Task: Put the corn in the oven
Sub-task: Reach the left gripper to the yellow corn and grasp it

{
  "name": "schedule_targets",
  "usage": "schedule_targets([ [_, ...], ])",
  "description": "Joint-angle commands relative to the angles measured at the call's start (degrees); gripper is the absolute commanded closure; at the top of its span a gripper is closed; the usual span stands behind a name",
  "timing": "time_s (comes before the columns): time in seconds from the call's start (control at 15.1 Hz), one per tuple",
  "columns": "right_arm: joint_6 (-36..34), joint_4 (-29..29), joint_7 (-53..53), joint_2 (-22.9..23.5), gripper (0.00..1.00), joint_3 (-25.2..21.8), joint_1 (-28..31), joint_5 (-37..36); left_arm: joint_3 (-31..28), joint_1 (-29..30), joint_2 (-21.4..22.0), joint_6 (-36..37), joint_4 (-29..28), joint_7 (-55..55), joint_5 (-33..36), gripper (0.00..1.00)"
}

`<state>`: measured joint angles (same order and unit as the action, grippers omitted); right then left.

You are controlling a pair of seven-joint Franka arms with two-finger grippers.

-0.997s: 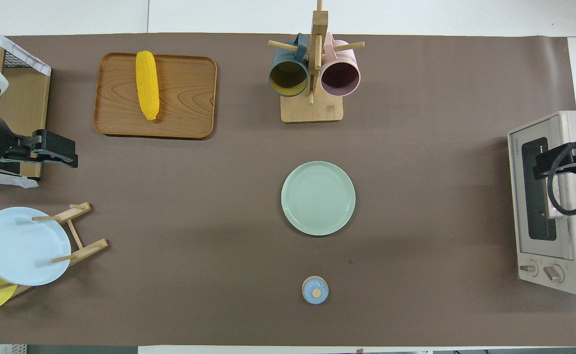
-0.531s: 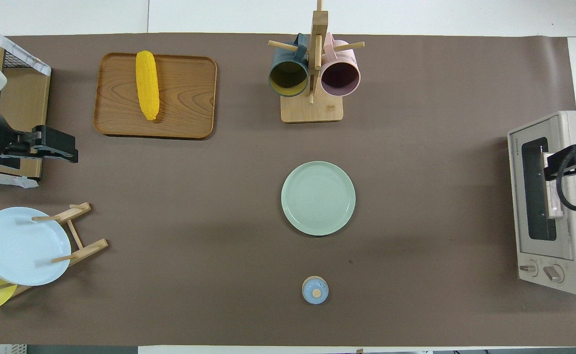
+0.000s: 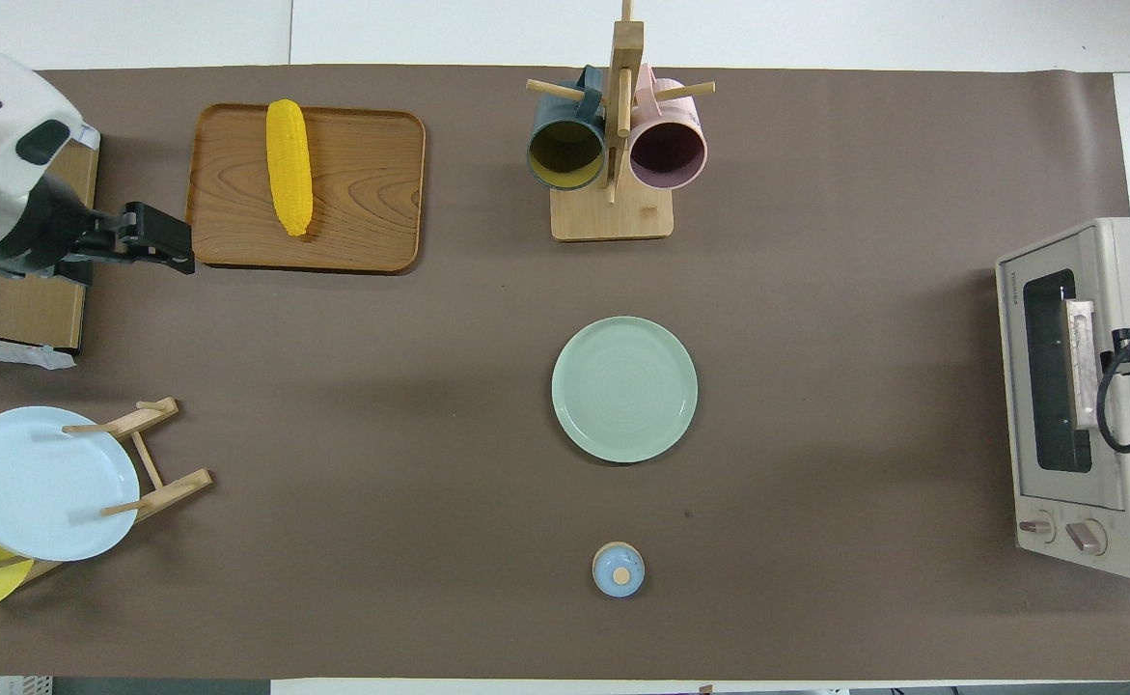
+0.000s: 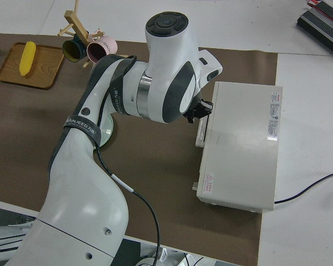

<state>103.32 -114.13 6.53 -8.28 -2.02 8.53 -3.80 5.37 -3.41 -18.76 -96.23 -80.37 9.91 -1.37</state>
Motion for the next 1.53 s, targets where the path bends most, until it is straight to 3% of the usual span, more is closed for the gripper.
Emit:
schedule_targets([
  [0.0, 2.5, -3.55, -3.87, -1.39, 1.0, 0.26, 0.87, -1.21, 0.35, -0.02, -12.51, -3.41, 11.28, -0.5, 0.49, 0.0],
  [0.2, 4.17, -4.7, -8.82, 0.62, 1.0, 0.26, 1.23, -1.47, -0.27, -1.6, -23.39, -8.45, 19.16, -0.5, 0.76, 0.0],
  [0.33, 4.96, -4.7, -8.21, 1.68, 1.0, 0.26, 1.4, -4.01, -0.18, -2.22, -27.46, -9.93, 22.88, -0.5, 1.02, 0.0],
  [0.6, 4.96, -4.7, -6.8, 2.3, 1.0, 0.35, 1.4, -6.48, 0.08, -2.74, -28.43, -15.46, 19.73, -0.59, 5.07, 0.0],
  [0.93, 7.59, -6.37, -7.5, 3.18, 1.0, 0.35, 1.32, -6.05, -0.26, -3.1, -31.51, -15.57, 21.56, -2.87, 4.98, 0.0],
  [1.46, 15.76, -8.21, -9.08, 8.27, 1.0, 0.88, -1.49, -2.18, 0.0, -3.1, -31.78, -16.97, 21.13, -4.72, 5.07, 0.02],
])
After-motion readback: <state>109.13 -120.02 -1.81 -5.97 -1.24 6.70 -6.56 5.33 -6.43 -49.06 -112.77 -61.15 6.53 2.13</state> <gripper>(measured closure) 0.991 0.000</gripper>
